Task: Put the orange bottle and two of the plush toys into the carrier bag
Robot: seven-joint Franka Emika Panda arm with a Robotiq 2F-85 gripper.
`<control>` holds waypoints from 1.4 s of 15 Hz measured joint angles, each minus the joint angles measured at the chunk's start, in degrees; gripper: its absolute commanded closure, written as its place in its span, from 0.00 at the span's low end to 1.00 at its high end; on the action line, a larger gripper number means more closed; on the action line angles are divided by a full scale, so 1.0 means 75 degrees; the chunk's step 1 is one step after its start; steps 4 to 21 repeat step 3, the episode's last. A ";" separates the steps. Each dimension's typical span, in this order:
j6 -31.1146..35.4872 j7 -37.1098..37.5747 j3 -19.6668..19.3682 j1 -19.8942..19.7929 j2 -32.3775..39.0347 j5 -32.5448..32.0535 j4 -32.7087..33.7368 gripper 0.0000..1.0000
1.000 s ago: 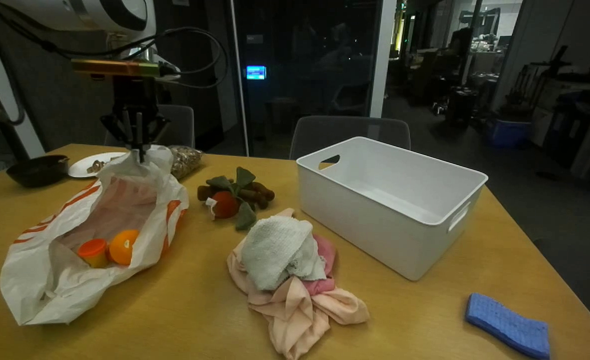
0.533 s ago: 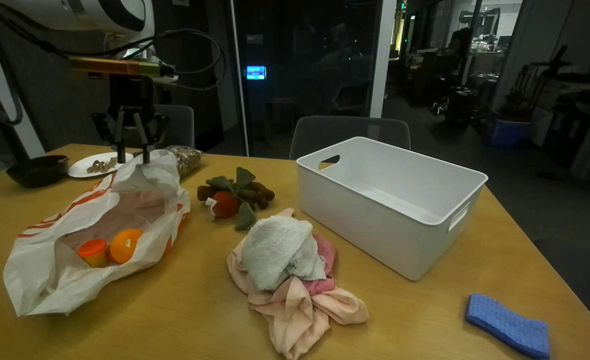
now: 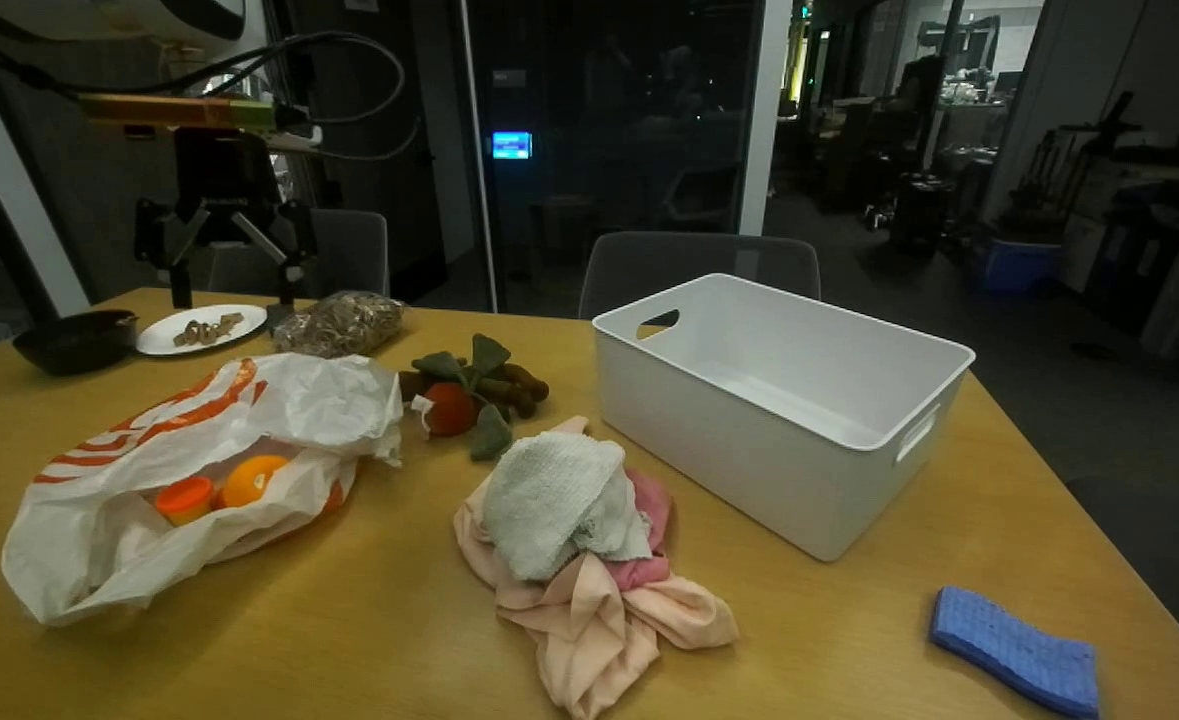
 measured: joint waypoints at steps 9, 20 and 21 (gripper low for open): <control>0.0004 0.0003 0.0008 0.0015 -0.0104 -0.0062 -0.0123 0.00; 0.0004 0.0003 0.0008 0.0015 -0.0104 -0.0062 -0.0123 0.00; 0.0004 0.0003 0.0008 0.0015 -0.0104 -0.0062 -0.0123 0.00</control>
